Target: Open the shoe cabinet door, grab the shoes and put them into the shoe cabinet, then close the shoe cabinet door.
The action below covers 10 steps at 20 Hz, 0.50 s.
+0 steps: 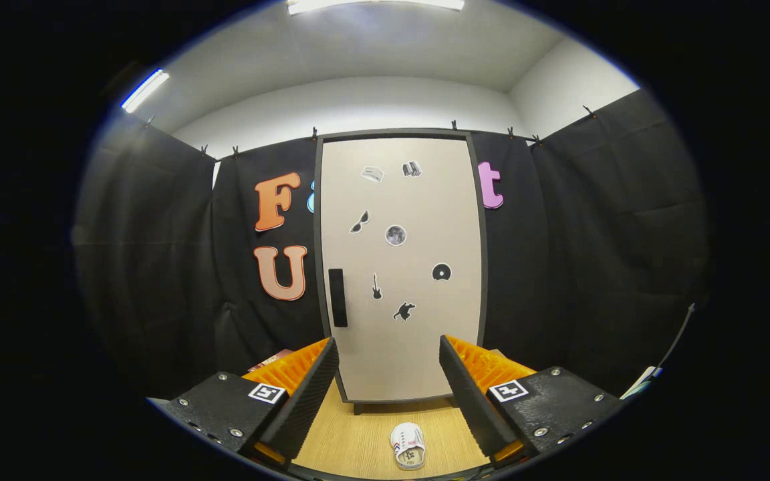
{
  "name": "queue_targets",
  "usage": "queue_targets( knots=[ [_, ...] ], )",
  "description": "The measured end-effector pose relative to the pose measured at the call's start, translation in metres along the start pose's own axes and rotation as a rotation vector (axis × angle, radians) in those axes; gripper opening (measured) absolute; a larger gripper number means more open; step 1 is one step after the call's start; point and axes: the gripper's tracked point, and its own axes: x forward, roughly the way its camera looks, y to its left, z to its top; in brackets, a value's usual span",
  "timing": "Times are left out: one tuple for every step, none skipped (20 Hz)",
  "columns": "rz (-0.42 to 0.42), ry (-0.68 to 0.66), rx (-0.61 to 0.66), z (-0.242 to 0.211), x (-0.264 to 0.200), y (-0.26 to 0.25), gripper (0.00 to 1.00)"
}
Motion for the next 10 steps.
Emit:
queue_targets(
  knots=[
    [0.0, -0.001, 0.003, 0.001, -0.0012, -0.0002, 0.95],
    [-0.001, -0.002, 0.004, 0.0012, -0.002, -0.0001, 0.95],
    [-0.002, -0.004, 0.003, 0.0016, -0.0037, -0.0001, 0.95],
    [-0.002, -0.005, 0.003, 0.0017, -0.004, 0.0005, 0.95],
    [-0.001, -0.006, 0.004, 0.0023, -0.0045, 0.0009, 0.95],
    [-0.001, -0.006, 0.006, 0.0025, -0.0062, 0.0001, 0.95],
    [0.002, -0.007, 0.007, 0.0033, -0.0064, 0.0014, 0.95],
    [0.007, -0.007, 0.008, 0.0036, -0.0048, 0.0046, 0.95],
    [0.009, -0.01, 0.011, 0.0035, -0.0034, 0.0061, 0.95],
    [0.016, -0.01, 0.019, 0.0035, -0.001, 0.0083, 0.95]
  ],
)
